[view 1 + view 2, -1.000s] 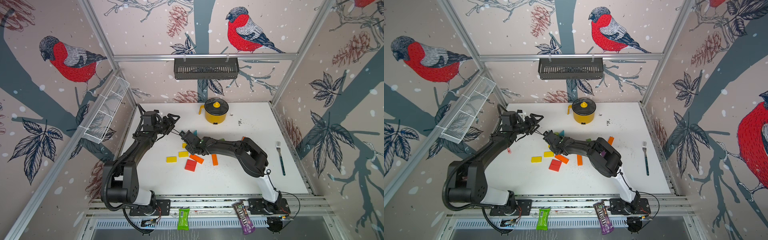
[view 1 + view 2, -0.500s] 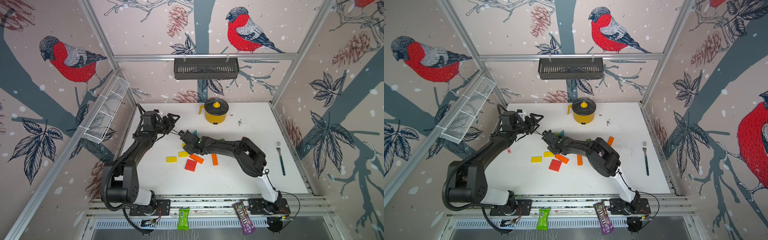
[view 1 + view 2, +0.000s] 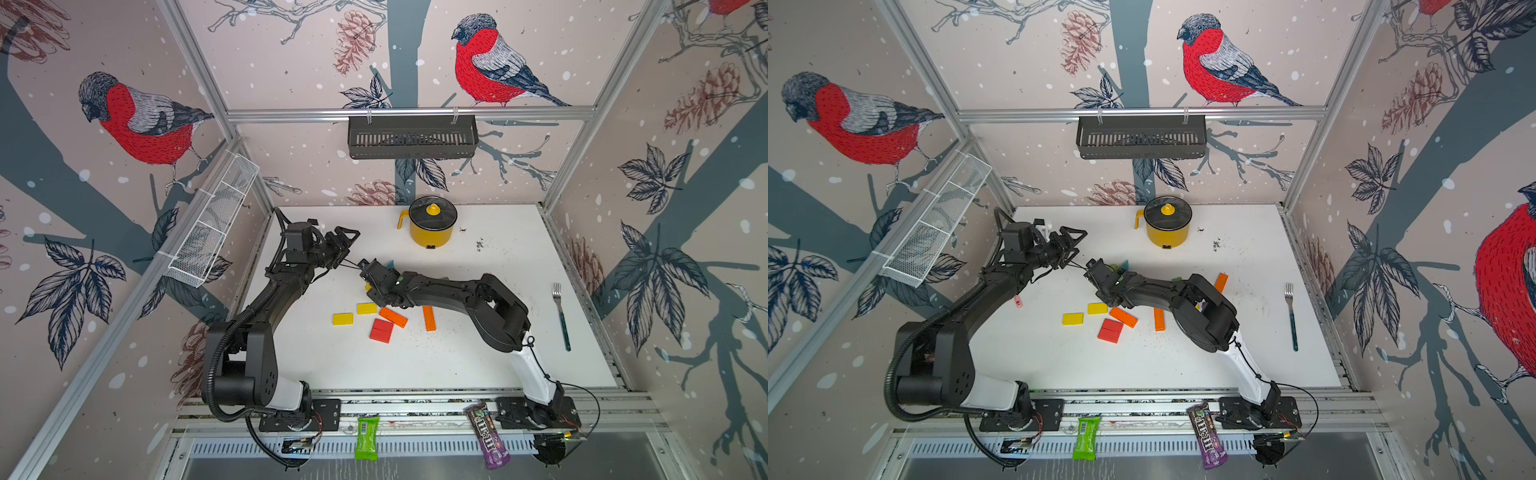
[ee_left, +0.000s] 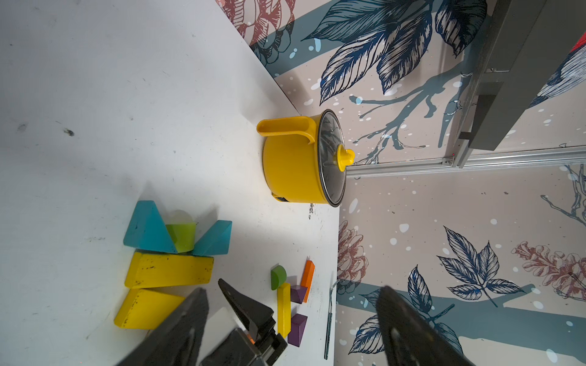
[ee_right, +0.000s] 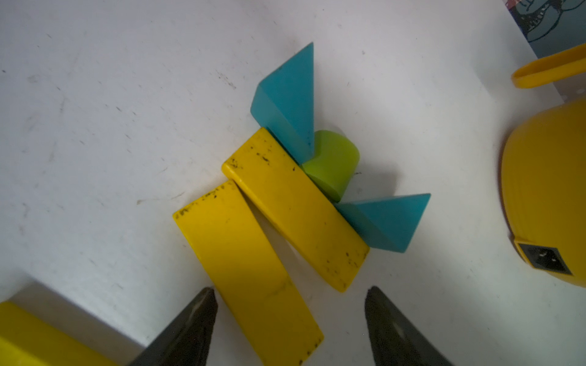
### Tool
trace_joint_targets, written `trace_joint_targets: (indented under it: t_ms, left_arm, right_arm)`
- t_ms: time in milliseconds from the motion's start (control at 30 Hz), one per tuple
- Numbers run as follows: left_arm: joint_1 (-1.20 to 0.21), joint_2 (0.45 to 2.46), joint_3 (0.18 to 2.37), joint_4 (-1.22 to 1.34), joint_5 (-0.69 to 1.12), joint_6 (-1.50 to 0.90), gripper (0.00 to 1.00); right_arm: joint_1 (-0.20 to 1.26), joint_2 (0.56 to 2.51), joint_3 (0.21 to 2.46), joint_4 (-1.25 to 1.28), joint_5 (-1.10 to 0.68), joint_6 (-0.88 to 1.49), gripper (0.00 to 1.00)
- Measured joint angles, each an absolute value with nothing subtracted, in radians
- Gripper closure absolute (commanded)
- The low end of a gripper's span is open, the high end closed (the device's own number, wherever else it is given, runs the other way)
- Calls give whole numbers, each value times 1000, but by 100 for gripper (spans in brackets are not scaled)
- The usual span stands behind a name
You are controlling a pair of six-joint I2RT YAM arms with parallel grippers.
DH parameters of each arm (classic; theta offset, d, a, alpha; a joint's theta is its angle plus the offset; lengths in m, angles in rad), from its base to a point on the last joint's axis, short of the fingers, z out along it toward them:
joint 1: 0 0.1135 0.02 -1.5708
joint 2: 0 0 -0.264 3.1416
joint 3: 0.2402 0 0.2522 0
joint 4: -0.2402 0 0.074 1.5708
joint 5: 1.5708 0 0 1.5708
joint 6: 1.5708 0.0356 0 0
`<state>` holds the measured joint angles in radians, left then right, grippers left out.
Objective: Assemble a carrot with building blocks
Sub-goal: Assemble the building block at the center of the board.
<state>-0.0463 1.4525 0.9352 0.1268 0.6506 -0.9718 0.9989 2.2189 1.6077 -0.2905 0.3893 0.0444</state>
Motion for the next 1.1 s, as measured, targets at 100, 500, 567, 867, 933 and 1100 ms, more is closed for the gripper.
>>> trace_joint_targets:
  t_ms: [100,500,567,867,933,1100]
  left_arm:
    - [-46,1452,935,127,651,-972,16]
    - [-46,1453,935,127,651,-972,16]
    - [-46,1453,935,127,651,-972,16]
    - [-46,1453,935,127,651,-972,16]
    - [-46,1453,935,127,651,-972,16]
    - [-46,1453,935,127,651,-972,16]
  right_arm:
    - [995,2199,1581,-292,387,40,23]
    - [955,2172,1550,-307,383,28,23]
    - [952,2173,1552,-308,383,27,23]
    - [953,2181,1574,-313,369,26,23]
    - [954,2173,1569,-313,361,26,24]
    - [950,2104,1528,-312,336,47,23]
